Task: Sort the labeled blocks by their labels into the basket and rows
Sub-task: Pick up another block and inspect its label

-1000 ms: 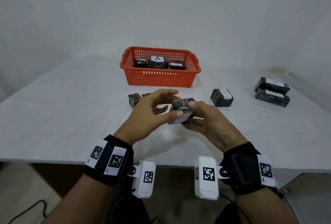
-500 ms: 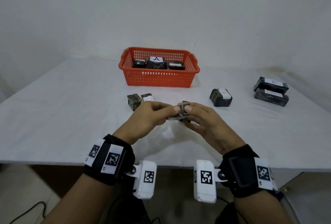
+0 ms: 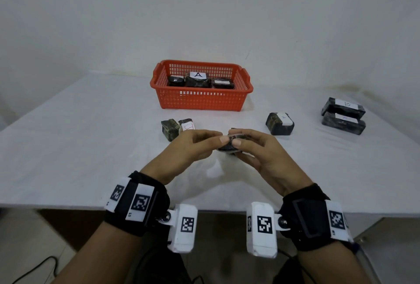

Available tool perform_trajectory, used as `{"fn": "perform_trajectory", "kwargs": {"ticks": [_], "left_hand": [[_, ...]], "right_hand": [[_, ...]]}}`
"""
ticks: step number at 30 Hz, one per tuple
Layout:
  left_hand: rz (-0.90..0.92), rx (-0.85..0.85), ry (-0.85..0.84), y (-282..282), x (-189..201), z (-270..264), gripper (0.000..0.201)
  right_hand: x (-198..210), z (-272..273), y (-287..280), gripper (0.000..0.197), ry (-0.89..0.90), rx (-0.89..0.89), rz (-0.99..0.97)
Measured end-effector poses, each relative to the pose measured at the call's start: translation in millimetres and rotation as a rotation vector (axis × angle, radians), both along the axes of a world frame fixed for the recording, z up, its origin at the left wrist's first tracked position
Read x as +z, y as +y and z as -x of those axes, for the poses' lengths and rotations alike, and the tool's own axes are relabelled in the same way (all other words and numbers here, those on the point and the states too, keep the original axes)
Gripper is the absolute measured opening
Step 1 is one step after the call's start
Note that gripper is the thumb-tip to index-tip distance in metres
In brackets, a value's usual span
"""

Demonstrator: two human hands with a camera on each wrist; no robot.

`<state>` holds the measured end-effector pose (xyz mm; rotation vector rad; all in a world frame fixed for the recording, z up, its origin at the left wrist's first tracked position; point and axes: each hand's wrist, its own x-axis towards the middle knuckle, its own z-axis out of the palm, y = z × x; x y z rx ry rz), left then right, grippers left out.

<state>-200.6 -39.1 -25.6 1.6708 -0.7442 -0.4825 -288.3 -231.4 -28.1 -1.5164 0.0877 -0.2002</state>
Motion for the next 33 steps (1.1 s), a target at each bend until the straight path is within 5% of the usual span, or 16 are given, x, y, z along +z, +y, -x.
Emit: {"fn": "perform_trajectory", "kwargs": {"ticks": [12, 17, 21, 26, 33], "left_hand": [[0.039, 0.005, 0.056, -4.4, -3.2, -3.1, 0.060], [0.212, 0.042, 0.378, -21.0, 2.0, 3.1, 0.062], [0.155, -0.044, 0.465, -42.7, 8.8, 9.9, 0.063], [0.271, 0.177, 0.266, -84.7, 11.8, 13.0, 0.025], [0.189, 0.119, 0.149, -159.2, 5.9, 13.8, 0.028]], "right_hand": [[4.8, 4.1, -8.1, 0.047, -0.006, 0.019, 0.068], [6.1, 9.7, -17.5, 0.044, 0.016, -0.031, 0.122], [2.4, 15.8, -33.5, 0.034, 0.014, -0.143, 0.211], [3.3, 33.8, -72.6, 0.032, 0.030, -0.308, 0.081], [12.7, 55.1, -135.4, 0.036, 0.115, -0.481, 0.034]]}}
